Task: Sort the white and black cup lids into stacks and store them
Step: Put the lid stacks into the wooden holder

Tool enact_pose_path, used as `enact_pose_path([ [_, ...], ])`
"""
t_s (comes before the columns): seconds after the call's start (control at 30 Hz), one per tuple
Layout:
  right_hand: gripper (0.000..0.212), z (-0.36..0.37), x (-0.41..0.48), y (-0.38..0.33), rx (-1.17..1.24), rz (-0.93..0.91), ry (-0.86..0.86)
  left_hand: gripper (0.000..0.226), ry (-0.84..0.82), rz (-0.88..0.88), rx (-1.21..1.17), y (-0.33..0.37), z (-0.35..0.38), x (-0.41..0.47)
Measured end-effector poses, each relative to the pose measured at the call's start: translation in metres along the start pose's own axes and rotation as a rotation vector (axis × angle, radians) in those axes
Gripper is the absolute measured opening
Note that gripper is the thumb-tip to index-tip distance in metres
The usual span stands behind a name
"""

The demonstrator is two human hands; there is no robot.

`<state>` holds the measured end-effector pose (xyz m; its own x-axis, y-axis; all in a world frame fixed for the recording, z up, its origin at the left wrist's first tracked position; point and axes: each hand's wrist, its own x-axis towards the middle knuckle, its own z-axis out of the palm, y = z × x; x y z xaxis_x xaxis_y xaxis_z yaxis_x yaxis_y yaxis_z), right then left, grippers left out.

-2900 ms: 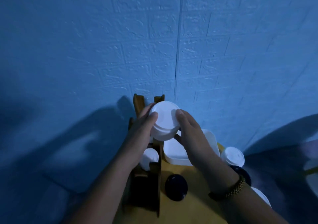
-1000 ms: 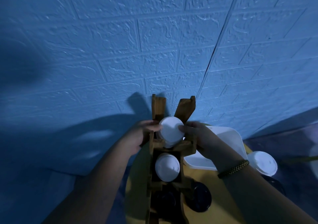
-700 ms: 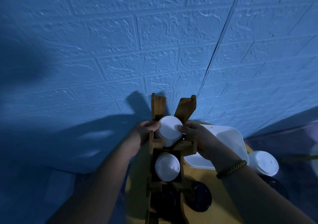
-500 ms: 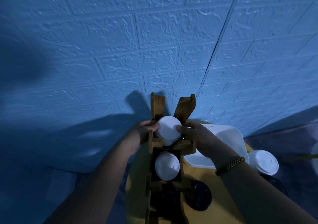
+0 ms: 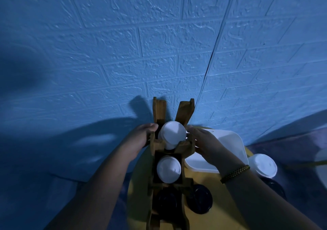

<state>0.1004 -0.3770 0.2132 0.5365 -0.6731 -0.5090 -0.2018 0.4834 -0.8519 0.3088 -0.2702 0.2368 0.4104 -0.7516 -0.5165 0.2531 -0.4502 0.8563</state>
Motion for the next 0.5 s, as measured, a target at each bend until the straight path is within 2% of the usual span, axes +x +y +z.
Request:
enact_pose_path([
  [0.07, 0.038, -0.005, -0.007, 0.0, -0.01, 0.008, 0.024, 0.017, 0.035, 0.061, 0.064, 0.001, -0.003, -0.009],
  [0.2, 0.06, -0.008, -0.021, 0.0, -0.058, 0.03, 0.049, 0.026, 0.096, 0.12, 0.118, 0.003, -0.008, -0.036],
  [0.23, 0.06, -0.009, -0.025, 0.001, -0.065, 0.028, 0.056, 0.03, 0.106, 0.135, 0.128, 0.004, -0.009, -0.044],
  [0.37, 0.038, -0.008, -0.047, -0.002, -0.067, 0.017, 0.076, 0.032, 0.173, 0.281, 0.203, 0.014, -0.005, -0.081],
  [0.5, 0.029, -0.007, -0.084, -0.011, -0.1, -0.021, 0.087, 0.032, 0.249, 0.448, 0.284, 0.016, 0.013, -0.119],
])
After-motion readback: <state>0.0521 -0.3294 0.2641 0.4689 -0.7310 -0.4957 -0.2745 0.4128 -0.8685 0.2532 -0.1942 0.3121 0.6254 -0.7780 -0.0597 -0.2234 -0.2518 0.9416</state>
